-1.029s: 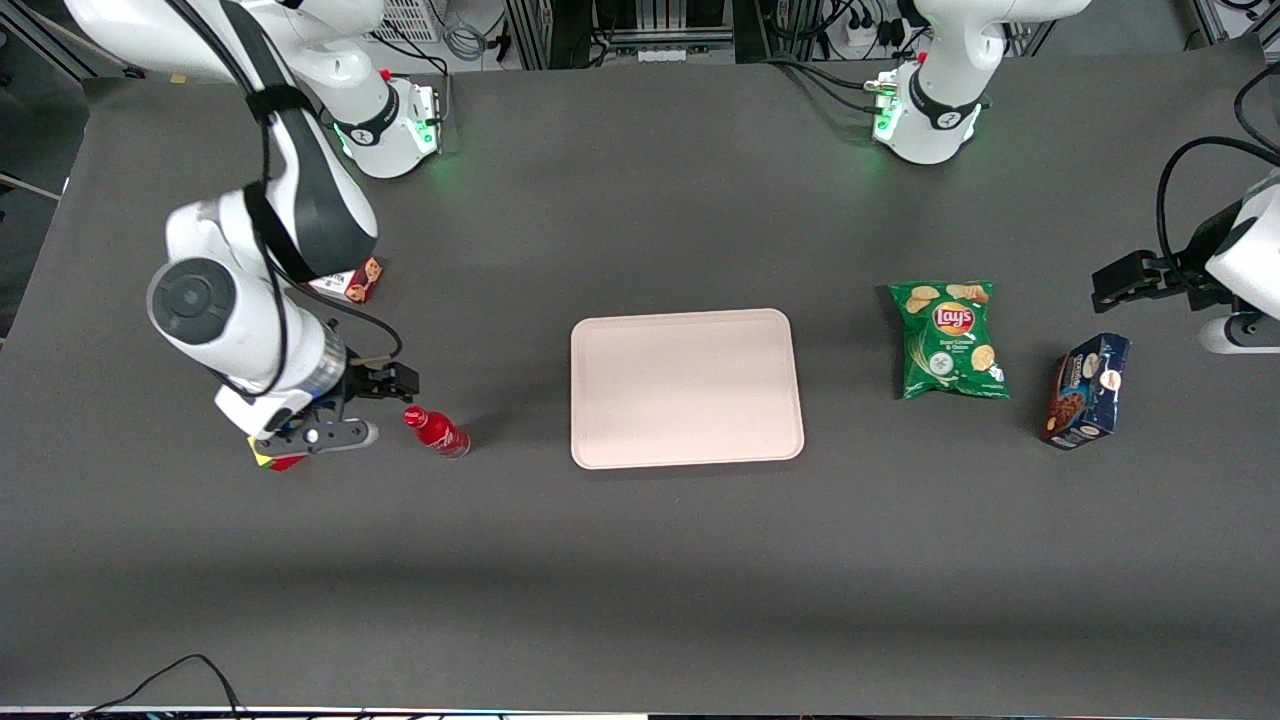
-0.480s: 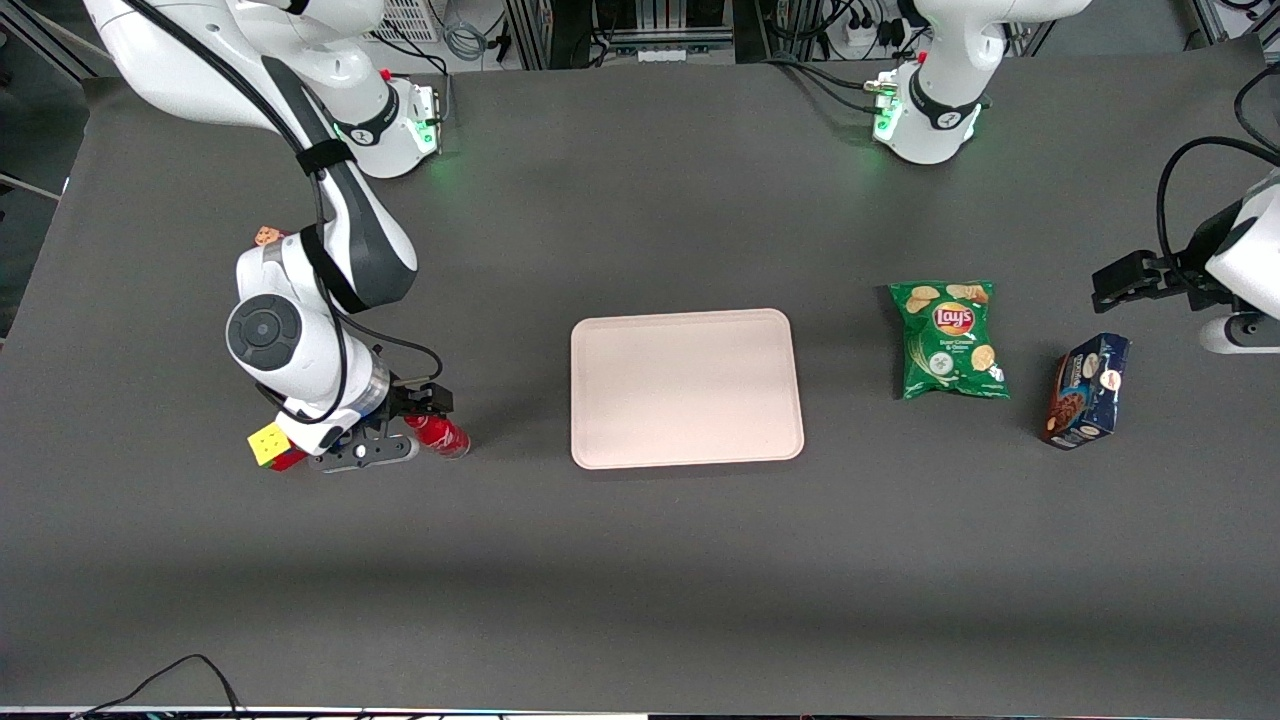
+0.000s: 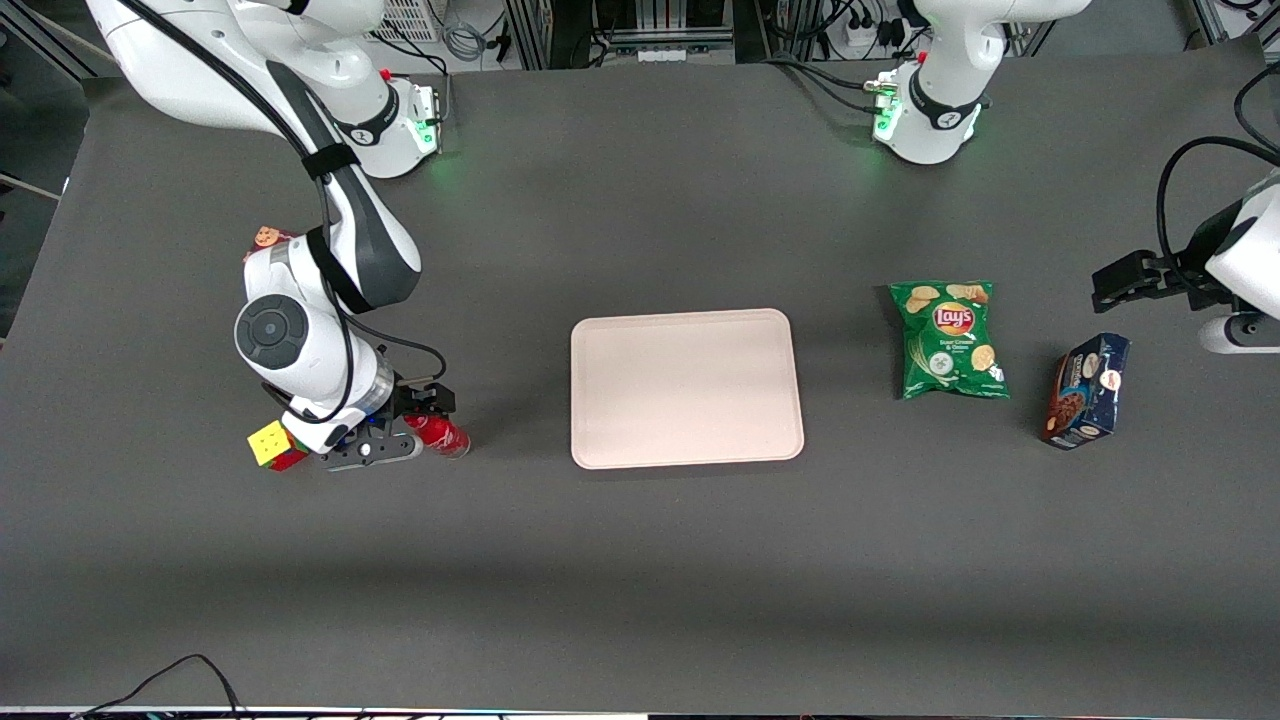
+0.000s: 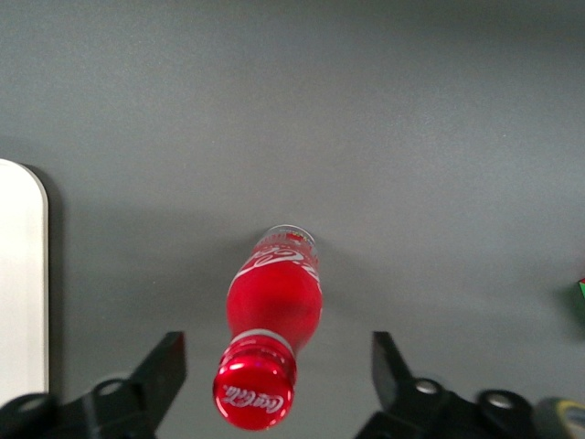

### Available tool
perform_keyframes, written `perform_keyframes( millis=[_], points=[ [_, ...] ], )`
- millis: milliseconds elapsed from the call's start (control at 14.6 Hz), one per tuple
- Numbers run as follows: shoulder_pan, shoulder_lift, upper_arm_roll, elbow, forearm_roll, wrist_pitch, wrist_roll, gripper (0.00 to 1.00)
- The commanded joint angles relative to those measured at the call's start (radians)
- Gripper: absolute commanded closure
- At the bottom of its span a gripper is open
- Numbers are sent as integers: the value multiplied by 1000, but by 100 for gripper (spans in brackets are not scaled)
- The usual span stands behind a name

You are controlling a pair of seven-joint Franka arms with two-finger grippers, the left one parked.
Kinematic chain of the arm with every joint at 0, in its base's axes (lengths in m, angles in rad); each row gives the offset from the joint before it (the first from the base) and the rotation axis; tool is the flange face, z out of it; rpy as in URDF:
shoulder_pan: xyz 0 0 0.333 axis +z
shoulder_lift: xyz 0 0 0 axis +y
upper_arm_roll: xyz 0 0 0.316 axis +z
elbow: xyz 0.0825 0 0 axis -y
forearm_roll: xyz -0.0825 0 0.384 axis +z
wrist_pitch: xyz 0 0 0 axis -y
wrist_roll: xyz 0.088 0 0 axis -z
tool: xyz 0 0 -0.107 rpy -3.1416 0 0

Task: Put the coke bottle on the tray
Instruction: 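Close the right gripper around the bottle's neck, then lift the bottle and carry it over the white tray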

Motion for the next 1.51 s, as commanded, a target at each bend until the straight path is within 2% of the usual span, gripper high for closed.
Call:
perform_keyframes(
  millis=[0, 343, 412, 755, 1098, 1441],
  points=[
    [4, -4, 2, -8, -25, 21, 28, 36],
    [4, -4, 2, -3, -25, 21, 28, 94],
    [4, -5, 2, -3, -25, 23, 28, 100],
    [4, -81, 3, 7, -24, -35, 32, 100],
    [2, -210, 63, 122, -7, -343, 37, 100],
    [5, -255, 174, 314, 10, -570, 158, 100]
  ],
)
